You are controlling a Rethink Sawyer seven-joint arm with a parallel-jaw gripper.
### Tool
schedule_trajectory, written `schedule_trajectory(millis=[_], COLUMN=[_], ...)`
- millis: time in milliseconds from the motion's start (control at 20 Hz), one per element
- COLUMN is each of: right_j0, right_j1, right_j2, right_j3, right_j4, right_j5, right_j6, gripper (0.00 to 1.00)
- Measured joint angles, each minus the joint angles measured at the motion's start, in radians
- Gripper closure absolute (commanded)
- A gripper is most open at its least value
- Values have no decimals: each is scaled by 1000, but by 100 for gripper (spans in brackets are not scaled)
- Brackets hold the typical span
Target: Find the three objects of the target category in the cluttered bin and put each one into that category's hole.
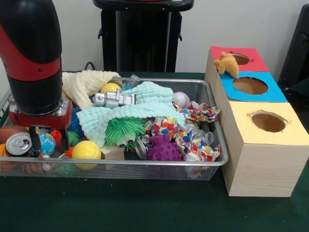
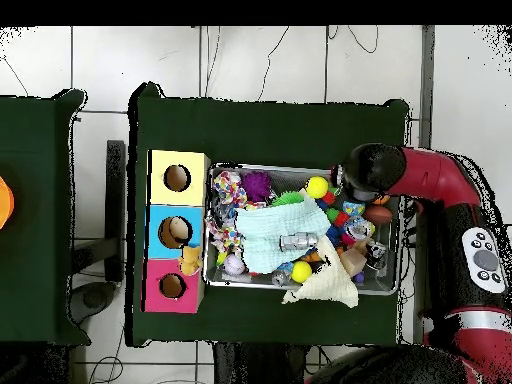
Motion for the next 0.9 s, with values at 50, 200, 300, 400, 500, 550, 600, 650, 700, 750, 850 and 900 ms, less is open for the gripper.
schedule_trajectory(millis=[50,200,300,400,500,550,600,650,700,750,850,900], right_j0=[-6,-17,-21,-24,-24,-24,-24,-24,-24,-24,-24,-24], right_j1=[12,34,47,60,64,68,69,69,70,70,70,70], right_j2=[5,15,19,19,20,21,21,21,21,21,21,21], right_j3=[-9,-31,-44,-59,-65,-72,-73,-73,-74,-74,-74,-74], right_j4=[-4,-15,-20,-25,-26,-26,-26,-26,-27,-27,-27,-27], right_j5=[0,0,0,0,0,1,1,1,3,5,5,5], right_j6=[-3,-9,-15,-30,-41,-55,-58,-62,-74,-88,-100,-106], gripper=[0,0,0,0,0,0,0,0,0,0,0,0])
